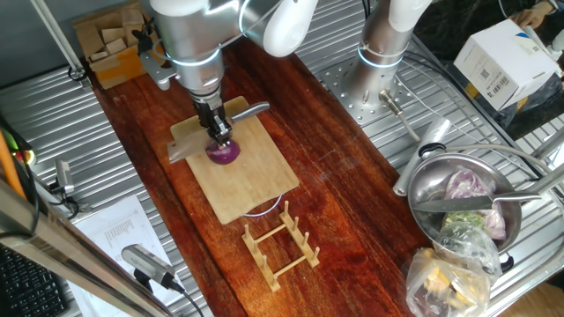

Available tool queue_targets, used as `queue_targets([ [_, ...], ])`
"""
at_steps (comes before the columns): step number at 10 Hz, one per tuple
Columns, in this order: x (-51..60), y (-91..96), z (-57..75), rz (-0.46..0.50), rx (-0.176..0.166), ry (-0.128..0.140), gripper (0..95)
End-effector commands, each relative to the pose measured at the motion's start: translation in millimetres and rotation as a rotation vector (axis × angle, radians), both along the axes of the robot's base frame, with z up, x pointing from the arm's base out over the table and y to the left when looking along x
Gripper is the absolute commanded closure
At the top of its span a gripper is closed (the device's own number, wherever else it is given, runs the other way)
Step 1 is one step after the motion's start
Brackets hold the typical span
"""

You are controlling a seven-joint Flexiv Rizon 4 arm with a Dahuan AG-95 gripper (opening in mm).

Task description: Chop the onions

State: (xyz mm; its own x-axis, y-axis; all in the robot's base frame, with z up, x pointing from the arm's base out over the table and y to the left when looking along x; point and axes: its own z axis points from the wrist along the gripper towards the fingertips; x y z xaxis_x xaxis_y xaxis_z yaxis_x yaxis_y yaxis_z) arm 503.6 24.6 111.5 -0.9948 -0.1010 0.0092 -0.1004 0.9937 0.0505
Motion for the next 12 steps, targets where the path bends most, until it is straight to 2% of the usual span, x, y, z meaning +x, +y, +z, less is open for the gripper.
queue_targets([
  [1, -0.1, 0.3, 1.5, 0.004, 0.005, 0.004, 95.0],
  [12, -0.6, 0.3, 3.2, 0.009, 0.01, 0.004, 95.0],
])
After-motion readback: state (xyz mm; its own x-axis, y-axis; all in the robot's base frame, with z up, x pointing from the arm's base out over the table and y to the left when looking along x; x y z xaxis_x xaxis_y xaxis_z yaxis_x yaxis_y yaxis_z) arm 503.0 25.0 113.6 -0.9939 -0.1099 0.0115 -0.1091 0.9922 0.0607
